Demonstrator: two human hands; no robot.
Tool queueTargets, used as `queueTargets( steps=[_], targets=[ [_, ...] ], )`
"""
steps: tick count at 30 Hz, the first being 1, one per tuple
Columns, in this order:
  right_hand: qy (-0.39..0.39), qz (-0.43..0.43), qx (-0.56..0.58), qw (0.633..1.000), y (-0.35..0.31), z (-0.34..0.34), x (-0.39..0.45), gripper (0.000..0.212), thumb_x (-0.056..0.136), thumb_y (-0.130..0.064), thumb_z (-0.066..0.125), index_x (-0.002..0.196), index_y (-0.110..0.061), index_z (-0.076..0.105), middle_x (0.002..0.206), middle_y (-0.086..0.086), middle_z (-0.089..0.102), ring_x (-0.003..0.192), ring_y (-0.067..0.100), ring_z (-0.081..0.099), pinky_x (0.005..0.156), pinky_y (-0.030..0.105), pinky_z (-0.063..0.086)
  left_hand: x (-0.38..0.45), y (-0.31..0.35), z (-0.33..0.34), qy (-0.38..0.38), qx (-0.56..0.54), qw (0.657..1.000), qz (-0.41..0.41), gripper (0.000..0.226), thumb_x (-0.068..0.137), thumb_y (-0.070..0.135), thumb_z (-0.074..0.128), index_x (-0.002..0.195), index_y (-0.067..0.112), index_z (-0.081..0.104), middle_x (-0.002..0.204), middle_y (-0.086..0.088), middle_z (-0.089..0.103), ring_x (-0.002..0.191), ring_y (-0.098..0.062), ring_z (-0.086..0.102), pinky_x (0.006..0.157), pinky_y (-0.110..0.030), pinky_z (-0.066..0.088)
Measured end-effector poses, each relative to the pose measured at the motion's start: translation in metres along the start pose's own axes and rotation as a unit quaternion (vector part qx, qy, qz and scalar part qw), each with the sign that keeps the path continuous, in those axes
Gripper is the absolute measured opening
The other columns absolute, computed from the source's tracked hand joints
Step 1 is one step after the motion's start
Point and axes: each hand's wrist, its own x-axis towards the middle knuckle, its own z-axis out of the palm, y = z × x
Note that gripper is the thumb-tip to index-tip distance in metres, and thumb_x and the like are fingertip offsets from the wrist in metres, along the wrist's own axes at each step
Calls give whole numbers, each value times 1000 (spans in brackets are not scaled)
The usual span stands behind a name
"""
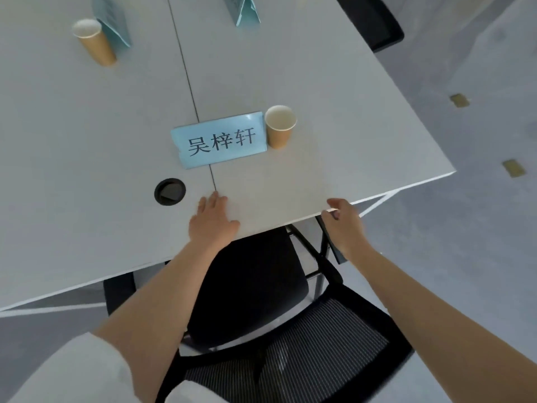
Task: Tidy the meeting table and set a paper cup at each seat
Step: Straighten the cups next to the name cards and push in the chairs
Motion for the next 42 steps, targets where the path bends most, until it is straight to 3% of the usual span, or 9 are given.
queueTargets(
  steps=[3,8,13,18,25,30,35,39,42],
  targets=[
    [14,23,27,999,17,-18,-53,34,94,-18,54,127,-14,52,124,-1,56,116,20,54,99,34,44,-39,6,-14,16,-24,1000,1,48,92,25,49,139,15,44,133,-7,54,121,-30,50,87,-38,42],
    [28,26,41,998,30,-56,-130,29,96,-22,52,125,-17,54,116,-5,59,112,14,55,91,26,39,-123,48,1,37,-47,992,108,34,94,23,47,127,19,55,98,1,69,89,-21,64,73,-35,52],
    [31,26,69,997,52,-95,-175,26,97,-22,50,123,-19,55,114,-7,59,113,11,54,101,33,44,-195,111,27,14,-149,978,146,26,93,25,51,118,22,60,96,2,69,92,-19,65,79,-39,55],
    [64,56,103,991,106,-156,-188,22,96,-22,52,117,-21,58,107,-7,63,107,12,59,92,29,48,-248,185,57,7,-211,965,158,20,93,20,55,110,18,64,84,4,68,78,-12,64,73,-31,53],
    [70,63,140,986,177,-251,-177,20,94,-19,53,113,-22,60,101,-9,64,96,10,59,82,20,39,-283,300,112,-25,-267,954,136,16,89,19,59,103,23,64,92,3,72,84,-12,65,76,-28,52],
    [47,52,115,991,213,-318,-150,21,96,-21,52,115,-21,60,103,-6,65,98,12,58,85,23,41,-281,349,140,-19,-265,959,101,18,89,16,58,105,24,63,91,2,72,82,-10,64,68,-17,44],
    [37,38,95,994,224,-376,-97,21,96,-19,51,116,-19,59,98,-7,63,94,11,56,81,24,39,-267,390,146,31,-260,962,78,20,90,14,57,107,21,65,92,-1,72,88,-16,65,81,-31,50],
    [19,1,76,997,211,-401,-45,21,96,-17,50,117,-19,56,95,-4,64,89,11,56,77,22,37,-238,428,137,72,-272,956,80,24,95,20,54,118,19,61,96,-2,70,84,-18,64,79,-32,49],
    [-6,-29,71,997,197,-416,-9,21,96,-15,51,116,-16,56,96,0,67,90,14,60,83,24,43,-207,454,131,86,-279,953,86,21,95,17,57,116,17,62,93,-2,71,81,-16,63,75,-24,45]
  ],
)
